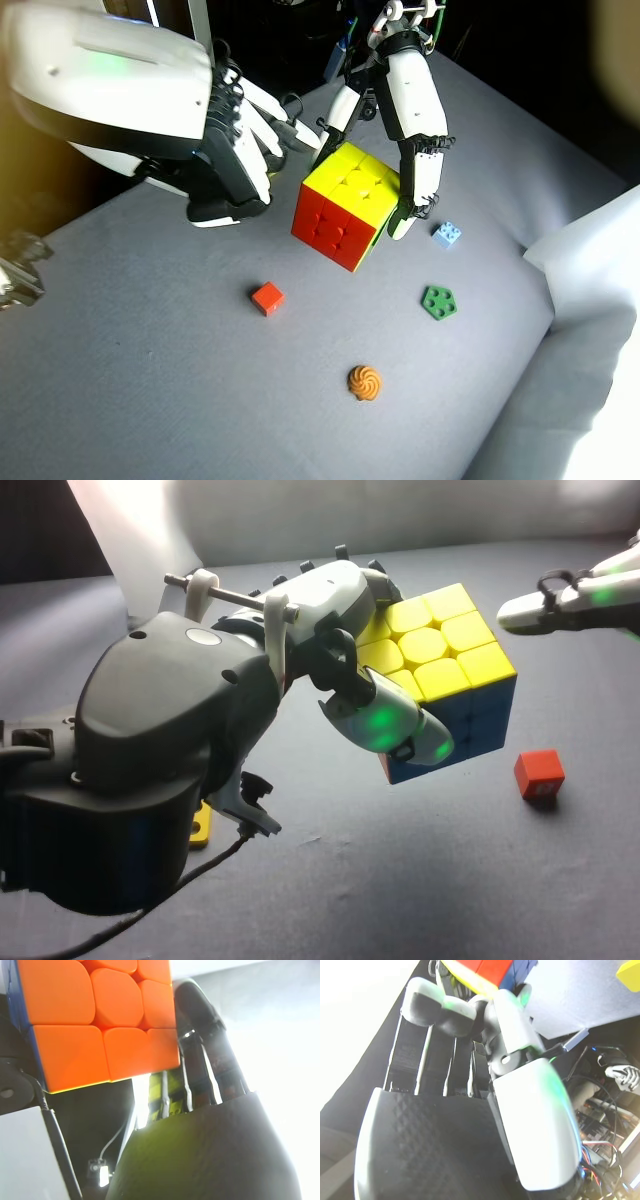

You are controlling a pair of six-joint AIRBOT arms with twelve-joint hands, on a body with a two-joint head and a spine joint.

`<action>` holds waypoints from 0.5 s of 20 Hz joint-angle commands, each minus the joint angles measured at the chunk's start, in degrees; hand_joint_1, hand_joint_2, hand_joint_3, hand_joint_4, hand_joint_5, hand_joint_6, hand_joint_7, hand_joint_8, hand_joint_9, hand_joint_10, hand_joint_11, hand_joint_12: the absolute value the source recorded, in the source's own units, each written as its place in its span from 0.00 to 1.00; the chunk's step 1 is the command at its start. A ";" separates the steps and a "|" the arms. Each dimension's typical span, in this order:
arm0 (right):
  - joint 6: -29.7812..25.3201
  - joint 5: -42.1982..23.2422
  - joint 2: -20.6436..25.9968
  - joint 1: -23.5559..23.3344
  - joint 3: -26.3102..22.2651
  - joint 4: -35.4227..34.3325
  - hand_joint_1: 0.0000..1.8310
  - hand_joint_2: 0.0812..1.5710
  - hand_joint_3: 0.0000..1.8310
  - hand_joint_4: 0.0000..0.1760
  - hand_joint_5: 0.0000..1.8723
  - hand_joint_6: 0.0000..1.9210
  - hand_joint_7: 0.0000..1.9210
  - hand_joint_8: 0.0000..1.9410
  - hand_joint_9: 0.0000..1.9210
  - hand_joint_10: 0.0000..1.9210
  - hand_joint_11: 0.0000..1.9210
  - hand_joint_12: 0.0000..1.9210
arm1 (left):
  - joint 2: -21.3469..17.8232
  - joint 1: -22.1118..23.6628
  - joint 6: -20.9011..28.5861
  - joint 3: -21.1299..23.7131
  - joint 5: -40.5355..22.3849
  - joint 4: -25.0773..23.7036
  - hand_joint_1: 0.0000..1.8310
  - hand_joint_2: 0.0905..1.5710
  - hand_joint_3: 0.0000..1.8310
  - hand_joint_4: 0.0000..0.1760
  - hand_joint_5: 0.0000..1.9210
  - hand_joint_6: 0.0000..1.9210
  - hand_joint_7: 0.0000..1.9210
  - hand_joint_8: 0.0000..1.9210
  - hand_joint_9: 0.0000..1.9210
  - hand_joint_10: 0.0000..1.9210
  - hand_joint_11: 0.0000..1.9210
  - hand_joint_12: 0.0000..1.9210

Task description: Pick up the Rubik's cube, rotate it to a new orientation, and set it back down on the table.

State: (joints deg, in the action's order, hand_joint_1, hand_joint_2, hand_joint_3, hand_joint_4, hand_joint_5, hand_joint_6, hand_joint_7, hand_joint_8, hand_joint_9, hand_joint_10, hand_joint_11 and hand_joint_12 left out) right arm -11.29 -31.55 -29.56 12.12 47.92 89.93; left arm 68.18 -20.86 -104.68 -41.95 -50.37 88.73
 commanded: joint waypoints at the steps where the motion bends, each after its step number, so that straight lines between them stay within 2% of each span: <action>1: 0.80 0.75 -0.27 -0.14 -0.20 -3.03 0.70 0.82 0.01 0.00 0.16 0.00 0.32 0.86 0.48 1.00 0.49 1.00 | -0.21 1.18 1.02 0.20 -1.02 -4.97 0.66 0.75 0.00 0.00 0.49 0.56 0.36 0.74 0.31 0.64 0.22 0.83; 3: 1.03 1.03 -0.83 0.19 -0.21 -3.04 0.70 0.82 0.01 0.00 0.16 0.01 0.32 0.86 0.47 1.00 0.48 1.00 | -0.21 1.32 1.01 0.17 -1.03 -4.93 0.66 0.74 0.00 0.00 0.51 0.52 0.37 0.73 0.33 0.59 0.23 0.80; 4: 1.03 1.06 -0.90 0.23 -0.21 -3.04 0.70 0.82 0.01 0.00 0.17 0.01 0.32 0.86 0.46 1.00 0.48 1.00 | -0.21 1.36 0.97 0.17 -1.03 -4.92 0.66 0.75 0.00 0.00 0.50 0.56 0.35 0.72 0.31 0.58 0.21 0.80; 5: 1.03 1.22 -0.95 0.27 -0.22 -3.04 0.69 0.83 0.01 0.00 0.16 0.00 0.31 0.87 0.44 1.00 0.45 1.00 | -0.21 1.40 0.96 0.17 -1.03 -4.92 0.71 0.77 0.00 0.00 0.46 0.61 0.34 0.73 0.30 0.78 0.22 0.82; 6: 1.03 1.25 -0.97 0.39 -0.23 -3.04 0.69 0.83 0.01 0.00 0.15 0.00 0.31 0.87 0.44 1.00 0.45 1.00 | -0.21 1.43 0.96 0.19 -1.03 -4.92 0.72 0.77 0.00 0.00 0.45 0.61 0.35 0.72 0.32 0.81 0.25 0.82; 7: 1.03 1.22 -1.00 0.66 -0.24 -3.04 0.69 0.83 0.01 0.00 0.14 0.00 0.32 0.86 0.44 1.00 0.44 1.00 | -0.21 1.47 0.96 0.19 -1.03 -4.92 0.73 0.77 0.00 0.00 0.45 0.58 0.35 0.74 0.33 0.82 0.26 0.84; 8: 1.03 1.18 -1.01 0.90 -0.25 -3.04 0.69 0.83 0.01 0.00 0.14 0.00 0.32 0.86 0.45 1.00 0.45 1.00 | -0.21 1.49 0.95 0.19 -1.03 -4.92 0.67 0.76 0.00 0.00 0.47 0.55 0.37 0.77 0.32 0.73 0.26 0.86; 9: 1.03 1.14 -1.02 1.45 -0.25 -3.04 0.69 0.83 0.01 0.00 0.13 0.00 0.32 0.86 0.45 1.00 0.46 1.00 | -0.21 1.52 0.95 0.19 -1.03 -4.85 0.72 0.76 0.00 0.00 0.45 0.55 0.37 0.73 0.35 0.80 0.29 0.85; 10: 1.03 1.14 -1.02 1.71 -0.24 -3.04 0.70 0.82 0.01 0.00 0.14 0.00 0.32 0.85 0.45 1.00 0.46 1.00 | -0.21 1.54 0.95 0.18 -1.04 -4.84 0.67 0.75 0.00 0.00 0.48 0.55 0.37 0.75 0.33 0.71 0.29 0.85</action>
State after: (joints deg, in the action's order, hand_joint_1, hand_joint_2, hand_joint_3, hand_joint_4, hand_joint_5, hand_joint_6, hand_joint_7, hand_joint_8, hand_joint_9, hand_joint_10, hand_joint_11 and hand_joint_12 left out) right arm -10.52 -29.91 -30.48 14.52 47.86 89.84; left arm 68.18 -20.32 -104.68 -41.95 -50.48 88.86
